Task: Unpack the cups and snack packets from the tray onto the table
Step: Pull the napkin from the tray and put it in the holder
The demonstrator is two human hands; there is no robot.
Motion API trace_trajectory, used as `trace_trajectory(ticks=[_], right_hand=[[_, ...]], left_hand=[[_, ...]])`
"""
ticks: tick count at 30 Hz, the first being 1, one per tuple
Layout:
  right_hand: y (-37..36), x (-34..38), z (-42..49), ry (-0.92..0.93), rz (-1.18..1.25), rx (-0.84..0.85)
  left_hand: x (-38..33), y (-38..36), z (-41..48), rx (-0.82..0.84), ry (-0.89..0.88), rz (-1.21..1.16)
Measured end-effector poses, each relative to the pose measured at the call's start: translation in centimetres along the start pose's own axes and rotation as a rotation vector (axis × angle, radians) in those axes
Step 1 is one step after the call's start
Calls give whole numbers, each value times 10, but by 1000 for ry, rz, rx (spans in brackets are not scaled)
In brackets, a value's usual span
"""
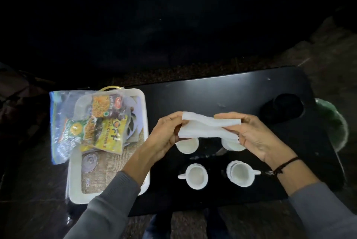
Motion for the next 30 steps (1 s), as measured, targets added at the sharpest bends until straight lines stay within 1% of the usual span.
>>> trace_trajectory(ticks=[4,8,10,14,17,22,26,30], right_hand=[[46,10,-22,41,30,-123],[108,17,-44,40,119,-332],[137,24,-55,67,163,-434],[196,48,-71,146,119,-609],[236,72,-77,196,-91,-715],[258,103,-70,216,-537,-781],[246,117,-49,246,-850,-724],[231,119,-25,241,-961,-641]], left_hand=[[0,-44,12,-22,12,81],[0,-92,26,-18,-16,175],[-1,-115,29,0,-19,217],[0,-157,39,14,-7,348],[0,-185,51,23,-33,484],[4,-211,66,40,-53,507],[5,-218,75,24,-44,503],[5,-223,82,11,-37,516]])
Point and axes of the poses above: each hand's wrist, its own z-axis towards the middle knuckle, its own y-axis out of the back of the hand, x = y × z, the point moved 9 cm from there along z, towards the middle knuckle, and after that the axes turned 4 degrees about z, right-handed, at the moved point
